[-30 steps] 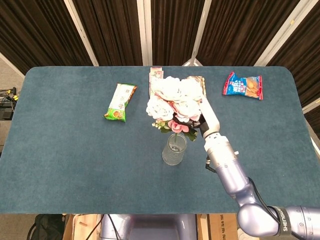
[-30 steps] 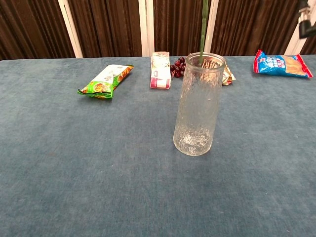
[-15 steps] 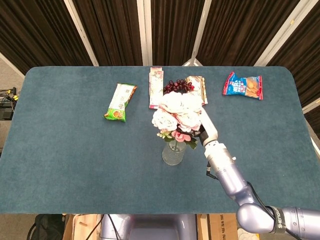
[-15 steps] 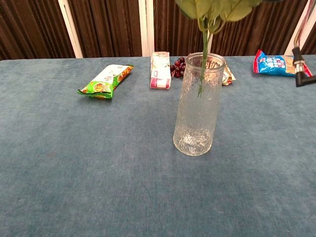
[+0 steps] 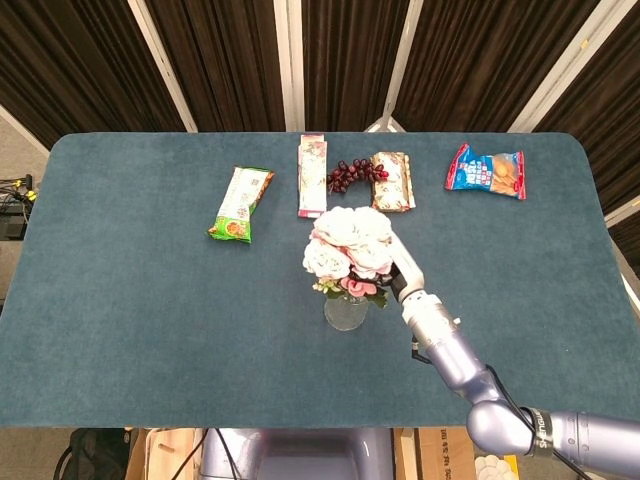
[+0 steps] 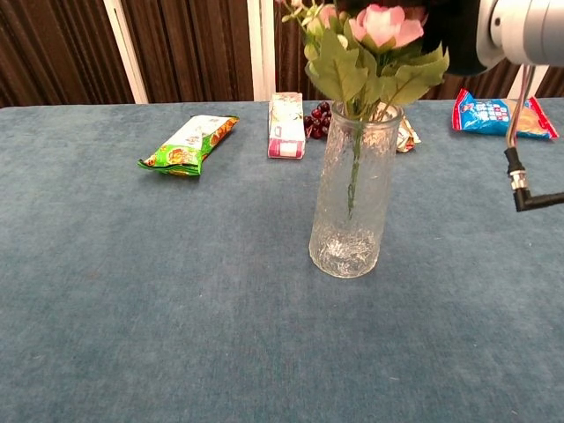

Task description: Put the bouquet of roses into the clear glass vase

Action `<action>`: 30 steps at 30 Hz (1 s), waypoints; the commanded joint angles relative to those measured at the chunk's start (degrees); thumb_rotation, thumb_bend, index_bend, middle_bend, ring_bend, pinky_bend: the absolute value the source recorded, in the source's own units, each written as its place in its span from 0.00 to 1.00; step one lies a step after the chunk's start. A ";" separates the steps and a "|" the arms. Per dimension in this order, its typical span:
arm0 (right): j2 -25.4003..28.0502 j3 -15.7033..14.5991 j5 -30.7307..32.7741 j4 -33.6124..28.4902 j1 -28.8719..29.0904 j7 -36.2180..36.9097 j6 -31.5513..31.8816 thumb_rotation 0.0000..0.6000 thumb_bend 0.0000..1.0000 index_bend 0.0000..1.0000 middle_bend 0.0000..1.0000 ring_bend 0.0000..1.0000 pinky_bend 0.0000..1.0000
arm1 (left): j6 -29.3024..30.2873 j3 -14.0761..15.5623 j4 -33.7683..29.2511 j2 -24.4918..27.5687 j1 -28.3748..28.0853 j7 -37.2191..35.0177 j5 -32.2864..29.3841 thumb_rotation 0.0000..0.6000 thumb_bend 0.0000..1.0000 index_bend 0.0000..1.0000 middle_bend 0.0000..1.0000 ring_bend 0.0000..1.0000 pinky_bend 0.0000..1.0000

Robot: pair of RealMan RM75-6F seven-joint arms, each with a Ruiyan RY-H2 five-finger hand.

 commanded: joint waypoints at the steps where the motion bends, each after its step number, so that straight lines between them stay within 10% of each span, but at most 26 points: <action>1: -0.16 -0.75 -1.60 0.65 -0.44 0.51 -2.05 1.00 0.41 0.55 0.37 0.29 0.06 | -0.03 0.02 -0.06 -0.04 -0.04 0.19 0.02 1.00 0.20 0.10 0.00 0.00 0.00; 10: 4.02 -0.62 -6.20 0.55 -1.69 3.16 -10.32 1.00 0.23 0.30 0.16 0.10 0.00 | -0.22 -0.03 -0.09 -0.01 -0.09 0.28 -0.14 1.00 0.20 0.10 0.00 0.00 0.00; 30: 20.30 -0.29 -20.11 -3.21 -11.64 10.16 -18.57 1.00 0.22 0.22 0.07 0.04 0.00 | -0.82 0.30 -1.06 -0.33 -0.49 2.43 -0.05 1.00 0.20 0.10 0.00 0.00 0.00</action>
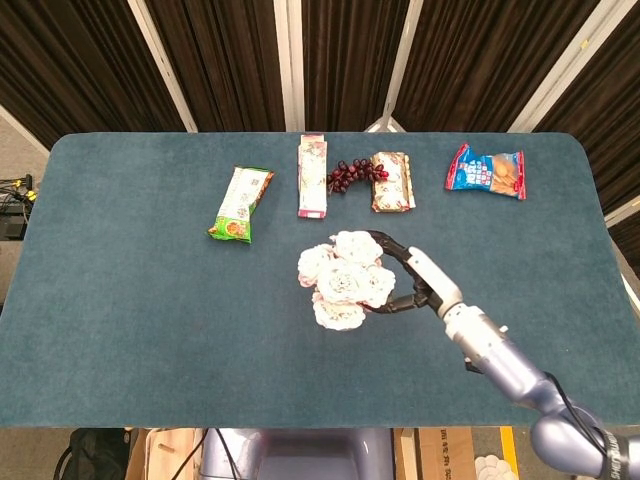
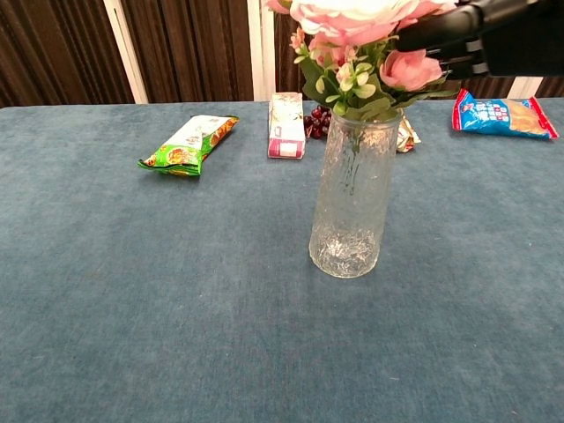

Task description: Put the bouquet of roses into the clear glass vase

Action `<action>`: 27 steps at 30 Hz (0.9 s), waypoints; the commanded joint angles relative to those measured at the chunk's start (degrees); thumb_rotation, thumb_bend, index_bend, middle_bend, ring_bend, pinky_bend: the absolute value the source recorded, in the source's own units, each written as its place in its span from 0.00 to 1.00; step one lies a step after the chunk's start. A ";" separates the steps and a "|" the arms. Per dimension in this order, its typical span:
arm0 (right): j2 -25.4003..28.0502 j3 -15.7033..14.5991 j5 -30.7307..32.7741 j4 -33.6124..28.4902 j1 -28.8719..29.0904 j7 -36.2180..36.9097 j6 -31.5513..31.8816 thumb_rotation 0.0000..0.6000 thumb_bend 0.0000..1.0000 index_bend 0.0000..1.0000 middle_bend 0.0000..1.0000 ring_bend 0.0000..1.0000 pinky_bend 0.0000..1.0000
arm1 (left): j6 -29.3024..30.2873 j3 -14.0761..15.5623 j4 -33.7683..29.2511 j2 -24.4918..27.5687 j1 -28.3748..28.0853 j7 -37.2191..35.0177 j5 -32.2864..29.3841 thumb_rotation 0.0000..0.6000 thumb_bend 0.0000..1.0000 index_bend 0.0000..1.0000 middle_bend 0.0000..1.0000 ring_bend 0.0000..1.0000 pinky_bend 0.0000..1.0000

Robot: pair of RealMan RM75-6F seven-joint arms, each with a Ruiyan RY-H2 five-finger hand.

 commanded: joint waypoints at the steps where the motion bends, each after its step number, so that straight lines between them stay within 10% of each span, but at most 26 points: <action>1: 3.57 -0.04 -4.71 -0.95 -2.80 2.22 -2.05 1.00 0.22 0.22 0.07 0.04 0.00 | -0.04 0.10 -0.21 -0.03 -0.07 0.34 0.17 1.00 0.20 0.10 0.00 0.00 0.00; 10: 11.91 -0.87 -15.18 -1.07 -10.02 5.28 0.85 1.00 0.22 0.22 0.07 0.04 0.00 | 0.16 0.14 -0.31 -0.24 -0.14 0.99 0.40 1.00 0.20 0.10 0.00 0.00 0.00; 19: 8.11 -9.69 -23.13 6.08 -26.27 -18.56 32.69 1.00 0.22 0.22 0.09 0.05 0.00 | 0.76 0.25 0.17 -0.63 -0.20 0.65 1.58 1.00 0.20 0.10 0.00 0.00 0.00; 27: 4.59 -17.58 -28.77 13.64 -34.53 -19.85 44.34 1.00 0.22 0.21 0.08 0.04 0.00 | 1.02 0.66 -0.03 -1.10 -0.26 1.82 2.47 1.00 0.20 0.09 0.00 0.00 0.00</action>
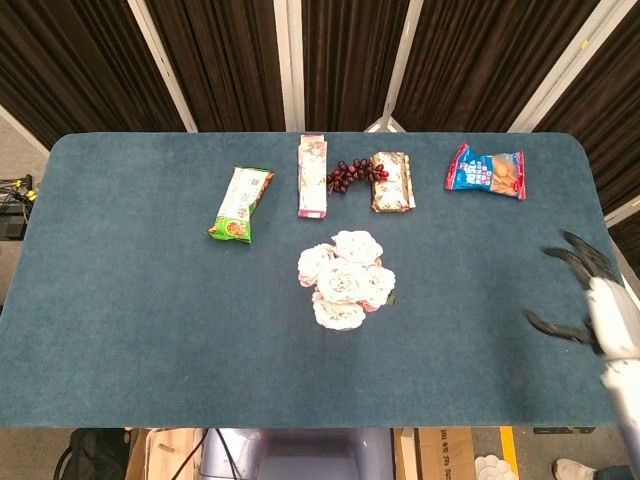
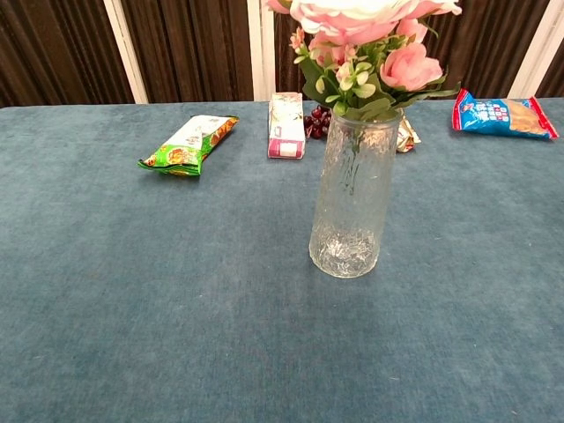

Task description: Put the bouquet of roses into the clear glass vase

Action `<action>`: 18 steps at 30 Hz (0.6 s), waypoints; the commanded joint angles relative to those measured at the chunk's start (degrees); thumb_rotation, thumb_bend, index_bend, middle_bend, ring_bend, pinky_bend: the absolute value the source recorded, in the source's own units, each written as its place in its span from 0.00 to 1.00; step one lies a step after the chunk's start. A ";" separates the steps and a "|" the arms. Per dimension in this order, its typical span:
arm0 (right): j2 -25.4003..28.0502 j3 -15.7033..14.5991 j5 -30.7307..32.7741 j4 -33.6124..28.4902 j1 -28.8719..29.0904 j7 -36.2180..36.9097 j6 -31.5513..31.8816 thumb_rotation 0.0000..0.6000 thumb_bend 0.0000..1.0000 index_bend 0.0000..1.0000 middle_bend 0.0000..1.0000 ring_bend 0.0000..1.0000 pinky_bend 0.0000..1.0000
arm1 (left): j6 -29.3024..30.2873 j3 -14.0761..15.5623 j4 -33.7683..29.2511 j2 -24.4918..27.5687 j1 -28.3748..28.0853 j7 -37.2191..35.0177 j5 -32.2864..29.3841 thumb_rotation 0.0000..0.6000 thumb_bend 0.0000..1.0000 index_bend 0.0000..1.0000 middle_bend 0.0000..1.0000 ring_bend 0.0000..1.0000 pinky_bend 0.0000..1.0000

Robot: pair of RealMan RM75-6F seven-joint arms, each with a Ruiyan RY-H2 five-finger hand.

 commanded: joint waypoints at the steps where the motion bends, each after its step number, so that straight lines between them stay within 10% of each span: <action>1: -3.02 -5.60 -5.58 5.62 -5.49 -2.43 6.67 1.00 0.22 0.21 0.08 0.04 0.00 | 0.07 0.00 -0.02 -0.14 -0.03 0.18 0.07 1.00 0.20 0.09 0.00 0.00 0.00; 18: -9.09 -11.45 -15.31 11.53 -6.63 -21.90 13.16 1.00 0.18 0.15 0.03 0.01 0.00 | -1.96 -0.98 1.38 0.57 -0.45 -4.11 -2.33 1.00 0.19 0.08 0.00 0.00 0.00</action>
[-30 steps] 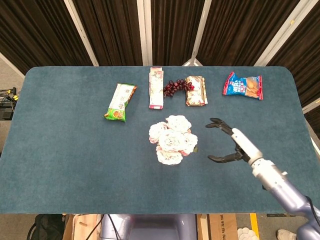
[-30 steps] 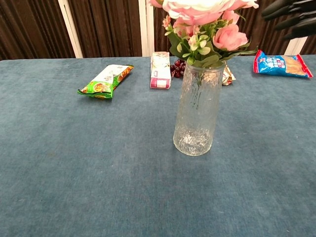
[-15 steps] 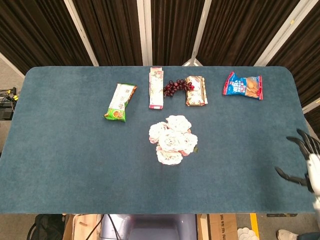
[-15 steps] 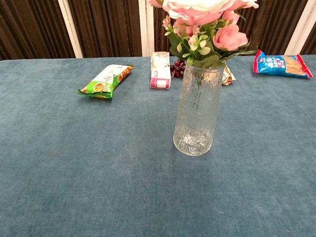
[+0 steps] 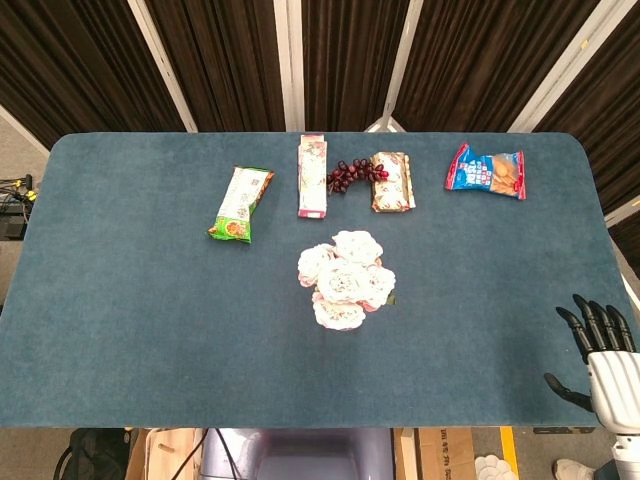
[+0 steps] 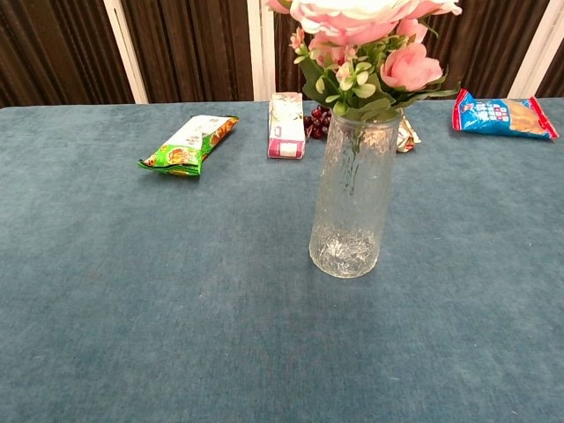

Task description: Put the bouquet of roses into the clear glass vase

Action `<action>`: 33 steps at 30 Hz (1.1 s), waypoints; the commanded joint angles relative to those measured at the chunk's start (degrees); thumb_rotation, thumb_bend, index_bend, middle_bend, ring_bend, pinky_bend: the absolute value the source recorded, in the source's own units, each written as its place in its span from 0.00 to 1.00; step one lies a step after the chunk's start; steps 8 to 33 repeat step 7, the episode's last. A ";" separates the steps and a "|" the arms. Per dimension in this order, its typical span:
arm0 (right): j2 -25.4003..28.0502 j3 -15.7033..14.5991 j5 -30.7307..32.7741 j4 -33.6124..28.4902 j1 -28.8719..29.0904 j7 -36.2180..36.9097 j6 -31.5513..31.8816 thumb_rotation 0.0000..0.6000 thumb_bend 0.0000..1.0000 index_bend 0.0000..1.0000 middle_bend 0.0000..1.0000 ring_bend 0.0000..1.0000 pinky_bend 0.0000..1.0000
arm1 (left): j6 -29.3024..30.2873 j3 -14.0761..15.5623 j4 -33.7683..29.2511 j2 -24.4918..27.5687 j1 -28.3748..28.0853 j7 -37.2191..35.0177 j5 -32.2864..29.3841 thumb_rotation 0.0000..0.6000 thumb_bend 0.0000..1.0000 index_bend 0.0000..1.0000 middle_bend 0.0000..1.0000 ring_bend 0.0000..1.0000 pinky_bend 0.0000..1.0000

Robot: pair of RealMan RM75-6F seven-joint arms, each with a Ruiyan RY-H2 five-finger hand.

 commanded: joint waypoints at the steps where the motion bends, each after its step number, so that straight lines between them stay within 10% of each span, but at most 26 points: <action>1: -0.09 -0.58 -0.35 0.97 0.24 -0.37 0.22 1.00 0.18 0.15 0.03 0.01 0.00 | -0.77 -0.18 0.25 0.37 -0.23 -0.60 -0.70 1.00 0.19 0.08 0.00 0.00 0.00; 33: 0.62 -0.60 1.04 1.50 0.31 2.36 0.86 1.00 0.18 0.15 0.03 0.01 0.00 | -2.13 -0.64 0.64 0.57 -0.69 -1.46 -2.08 1.00 0.20 0.08 0.00 0.00 0.00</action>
